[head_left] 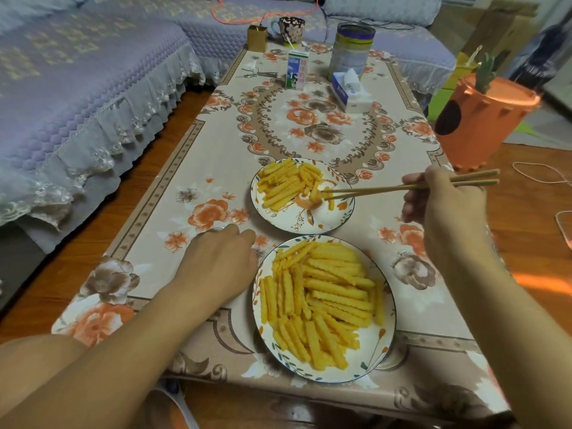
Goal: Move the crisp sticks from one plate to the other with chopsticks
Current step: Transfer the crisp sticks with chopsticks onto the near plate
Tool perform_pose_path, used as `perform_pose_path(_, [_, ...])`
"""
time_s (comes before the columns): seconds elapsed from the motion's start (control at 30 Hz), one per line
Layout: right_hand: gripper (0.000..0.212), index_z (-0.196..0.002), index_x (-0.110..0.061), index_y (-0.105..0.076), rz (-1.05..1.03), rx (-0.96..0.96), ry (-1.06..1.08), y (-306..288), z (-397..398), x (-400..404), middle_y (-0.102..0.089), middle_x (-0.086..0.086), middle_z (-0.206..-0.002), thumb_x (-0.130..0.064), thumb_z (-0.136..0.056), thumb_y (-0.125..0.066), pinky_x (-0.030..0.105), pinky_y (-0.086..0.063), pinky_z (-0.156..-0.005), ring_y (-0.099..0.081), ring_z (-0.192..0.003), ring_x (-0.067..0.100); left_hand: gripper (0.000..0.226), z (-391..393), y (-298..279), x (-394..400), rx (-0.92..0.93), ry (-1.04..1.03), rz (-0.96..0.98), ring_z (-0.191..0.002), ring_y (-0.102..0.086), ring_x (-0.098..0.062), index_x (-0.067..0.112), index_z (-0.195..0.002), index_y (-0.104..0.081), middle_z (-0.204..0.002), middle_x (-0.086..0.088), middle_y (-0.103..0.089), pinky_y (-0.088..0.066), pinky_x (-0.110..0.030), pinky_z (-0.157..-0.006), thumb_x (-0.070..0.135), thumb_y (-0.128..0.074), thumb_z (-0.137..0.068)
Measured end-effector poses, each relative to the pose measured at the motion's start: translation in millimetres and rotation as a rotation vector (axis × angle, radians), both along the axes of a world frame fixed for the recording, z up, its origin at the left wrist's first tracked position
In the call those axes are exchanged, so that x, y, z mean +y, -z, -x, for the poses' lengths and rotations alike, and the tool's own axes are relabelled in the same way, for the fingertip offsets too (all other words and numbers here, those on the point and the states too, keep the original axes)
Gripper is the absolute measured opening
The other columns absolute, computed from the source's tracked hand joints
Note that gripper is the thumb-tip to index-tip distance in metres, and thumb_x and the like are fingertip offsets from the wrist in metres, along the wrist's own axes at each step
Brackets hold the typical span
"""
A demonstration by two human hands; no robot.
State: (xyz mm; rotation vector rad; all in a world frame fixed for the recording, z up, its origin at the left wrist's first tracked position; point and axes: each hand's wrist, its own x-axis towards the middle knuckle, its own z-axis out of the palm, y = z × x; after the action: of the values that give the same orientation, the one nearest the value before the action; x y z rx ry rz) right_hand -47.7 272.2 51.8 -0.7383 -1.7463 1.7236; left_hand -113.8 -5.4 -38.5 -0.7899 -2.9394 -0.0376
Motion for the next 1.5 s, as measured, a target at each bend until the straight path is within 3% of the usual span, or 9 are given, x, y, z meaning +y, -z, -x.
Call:
perform_pose_path(0.2, [0.031,-0.096,0.002,-0.068,0.106,-0.143,-0.054,2.0,-12.9,22.0,-0.057,0.008,-0.064,-0.014,-0.106,-0.043,0.022,-0.05,-0.046,-0.055,-0.046,0.012,0.031,-3.3,0.0,0.2,0.018,0.008,0.0,-0.093,-0.065,-0.031,0.022,-0.111,-0.064,-0.102,-0.002,-0.062,-0.037,-0.034,-0.065,0.035,-0.036,-0.102])
perform_pose_path(0.5, [0.029,-0.084,-0.001,-0.074,-0.169,-0.129,-0.108,9.0,-6.8,9.9,-0.059,0.01,-0.06,-0.014,-0.101,-0.053,0.035,-0.048,-0.051,-0.055,-0.046,0.017,0.035,-4.1,0.5,-1.7,0.045,0.028,-0.027,-0.089,-0.066,-0.032,0.021,-0.108,-0.066,-0.1,-0.004,-0.064,-0.036,-0.034,-0.064,0.035,-0.034,-0.101])
perform_pose_path(0.63, [0.029,-0.089,-0.001,-0.076,-0.318,-0.079,-0.224,8.1,-9.8,2.0,-0.063,0.021,-0.066,-0.015,-0.103,-0.054,0.03,-0.048,-0.046,-0.057,-0.049,0.021,0.029,-4.1,-0.2,-1.3,0.027,0.024,-0.031,-0.089,-0.065,-0.032,0.021,-0.108,-0.065,-0.1,-0.003,-0.063,-0.036,-0.033,-0.063,0.034,-0.04,-0.102])
perform_pose_path(0.8, [0.027,-0.088,-0.009,-0.077,-0.432,-0.132,-0.342,15.3,-10.1,-4.4,-0.065,0.019,-0.067,-0.016,-0.103,-0.055,0.019,-0.046,-0.047,-0.058,-0.05,0.015,0.029,-4.4,-1.9,-0.4,0.025,0.027,-0.022,-0.093,-0.064,-0.032,0.02,-0.11,-0.064,-0.103,-0.005,-0.062,-0.034,-0.034,-0.064,0.034,-0.039,-0.102])
perform_pose_path(1.0, [0.046,-0.085,-0.009,-0.072,-0.361,-0.067,-0.353,8.3,-10.7,-4.6,-0.062,0.012,-0.063,-0.032,-0.111,-0.041,0.034,-0.046,-0.051,-0.057,-0.052,0.021,0.029,-4.4,-0.6,-2.6,0.017,0.031,-0.036,-0.092,-0.064,-0.033,0.02,-0.11,-0.064,-0.102,-0.005,-0.062,-0.036,-0.035,-0.066,0.034,-0.041,-0.102])
perform_pose_path(1.17, [0.055,-0.07,-0.008,-0.068,-0.056,0.055,-0.345,-36.9,-31.5,-17.8,-0.056,0.01,-0.054,-0.036,-0.11,-0.041,0.032,-0.041,-0.041,-0.048,-0.043,0.025,0.029,-4.4,-1.5,-0.9,0.009,0.025,-0.024,-0.095,-0.063,-0.034,0.019,-0.111,-0.062,-0.104,-0.005,-0.06,-0.035,-0.035,-0.067,0.034,-0.039,-0.103])
perform_pose_path(1.27, [0.059,-0.064,-0.004,-0.069,-0.175,-0.089,-0.462,-50.3,-47.1,-28.2,-0.056,0.015,-0.051,-0.035,-0.108,-0.044,0.031,-0.041,-0.038,-0.049,-0.038,0.029,0.029,-4.1,-1.2,-1.0,0.011,0.025,-0.023,-0.094,-0.063,-0.035,0.018,-0.11,-0.062,-0.103,-0.005,-0.06,-0.036,-0.035,-0.067,0.033,-0.039,-0.103])
perform_pose_path(1.37, [0.053,-0.072,-0.008,-0.074,-0.335,-0.189,-0.524,-56.1,-60.0,-39.8,-0.061,0.02,-0.054,-0.039,-0.106,-0.047,0.039,-0.045,-0.046,-0.054,-0.041,0.037,0.029,-4.2,-0.9,-0.6,0.015,0.033,-0.022,-0.092,-0.062,-0.036,0.018,-0.11,-0.062,-0.102,-0.006,-0.06,-0.037,-0.036,-0.067,0.033,-0.039,-0.103])
perform_pose_path(1.5, [0.051,-0.069,-0.01,-0.073,-0.463,-0.222,-0.571,-61.8,-70.9,-57.4,-0.062,0.014,-0.052,-0.039,-0.103,-0.048,0.032,-0.047,-0.04,-0.058,-0.038,0.028,0.031,-4.3,0.0,-1.0,0.006,0.03,-0.001,-0.096,-0.062,-0.035,0.019,-0.115,-0.061,-0.106,-0.005,-0.06,-0.035,-0.035,-0.068,0.034,-0.037,-0.104])
